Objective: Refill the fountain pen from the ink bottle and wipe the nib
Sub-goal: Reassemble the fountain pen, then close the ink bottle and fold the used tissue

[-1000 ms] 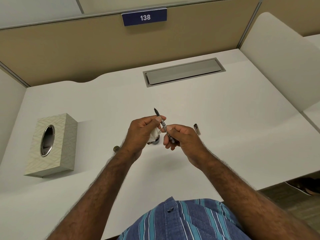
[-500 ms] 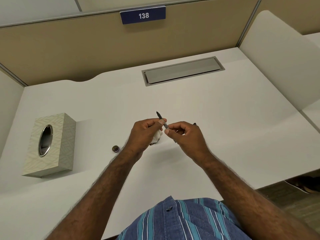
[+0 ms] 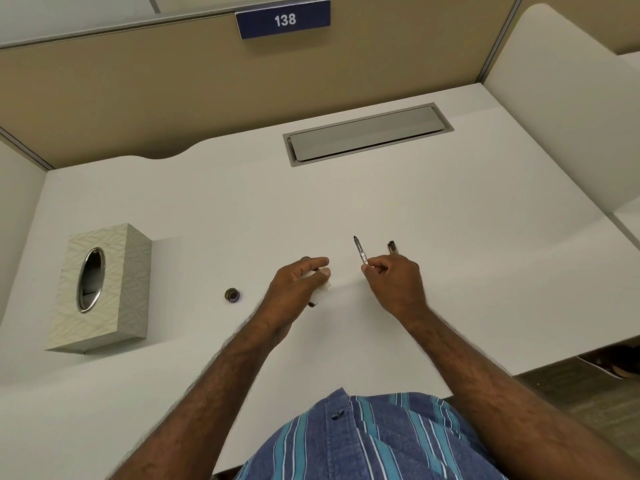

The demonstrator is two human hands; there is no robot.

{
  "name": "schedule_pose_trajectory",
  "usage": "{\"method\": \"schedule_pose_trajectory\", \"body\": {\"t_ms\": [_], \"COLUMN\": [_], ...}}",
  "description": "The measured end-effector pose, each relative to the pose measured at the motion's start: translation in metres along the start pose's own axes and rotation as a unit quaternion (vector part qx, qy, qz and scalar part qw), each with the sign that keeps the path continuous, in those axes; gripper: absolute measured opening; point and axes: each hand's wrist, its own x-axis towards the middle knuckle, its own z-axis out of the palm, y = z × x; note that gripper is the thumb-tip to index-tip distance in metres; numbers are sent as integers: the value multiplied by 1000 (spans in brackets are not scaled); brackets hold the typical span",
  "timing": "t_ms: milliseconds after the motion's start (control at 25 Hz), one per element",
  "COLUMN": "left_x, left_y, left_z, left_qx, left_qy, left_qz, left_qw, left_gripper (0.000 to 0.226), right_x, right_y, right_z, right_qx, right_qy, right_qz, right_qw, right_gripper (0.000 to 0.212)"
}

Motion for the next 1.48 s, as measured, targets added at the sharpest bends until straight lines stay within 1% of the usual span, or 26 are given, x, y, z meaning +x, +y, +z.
{"method": "schedule_pose_trajectory", "body": {"t_ms": [40, 160, 200, 320, 400, 520, 640, 720, 840, 960, 1040, 1160, 1240, 1320, 1360, 1480], "left_x": [-1, -5, -6, -9, -10, -12, -16, -17, -19, -21, -22, -23, -24, -25, -25, -27], "left_y": [-2, -6, -7, -10, -11, -12, -12, -11, -10, -10, -12, -15, -18, -20, -21, -23], "left_z": [0, -1, -1, -1, -1, 1, 3, 2, 2, 3, 3, 2, 3, 3, 4, 7], "left_qx": [-8, -23, -25, -23, -23, -20, -14, -13, -9, -15, -21, -26, -30, -31, -31, -12], "left_qy": [1, 10, 13, 23, 29, 29, 31, 34, 41, 47, 55, 66, 72, 81, 87, 108], "left_qz": [-4, -14, -13, -6, -5, -2, 5, 9, 14, 20, 23, 30, 43, 55, 61, 85], "left_qw": [1000, 1000, 1000, 999, 999, 999, 999, 999, 999, 999, 998, 997, 996, 995, 994, 990], "left_gripper": [26, 28, 31, 43, 42, 40, 40, 44, 49, 52, 53, 51, 44, 42, 43, 45], "right_x": [3, 9, 11, 13, 14, 14, 15, 16, 15, 13, 8, 1, -7, -17, -22, -34], "right_y": [3, 6, 7, 8, 10, 12, 15, 16, 16, 14, 12, 5, -6, -18, -25, -43], "right_z": [2, 7, 9, 14, 17, 19, 21, 24, 25, 21, 17, 10, 5, 1, -1, -11], "right_qx": [-20, -67, -83, -117, -131, -135, -152, -147, -131, -102, -83, -73, -40, 30, 73, 192], "right_qy": [-6, -13, -17, -33, -37, -31, -25, -23, -25, -16, -5, 15, 12, -18, -48, -157], "right_qz": [0, 2, -4, -2, -3, -11, -5, 3, 12, 23, 8, -40, -51, -42, -32, -13], "right_qw": [1000, 998, 996, 993, 991, 990, 988, 989, 991, 994, 997, 996, 998, 999, 996, 969], "right_gripper": [14, 45, 50, 40, 37, 21, 20, 19, 21, 35, 38, 33, 28, 27, 26, 22]}}
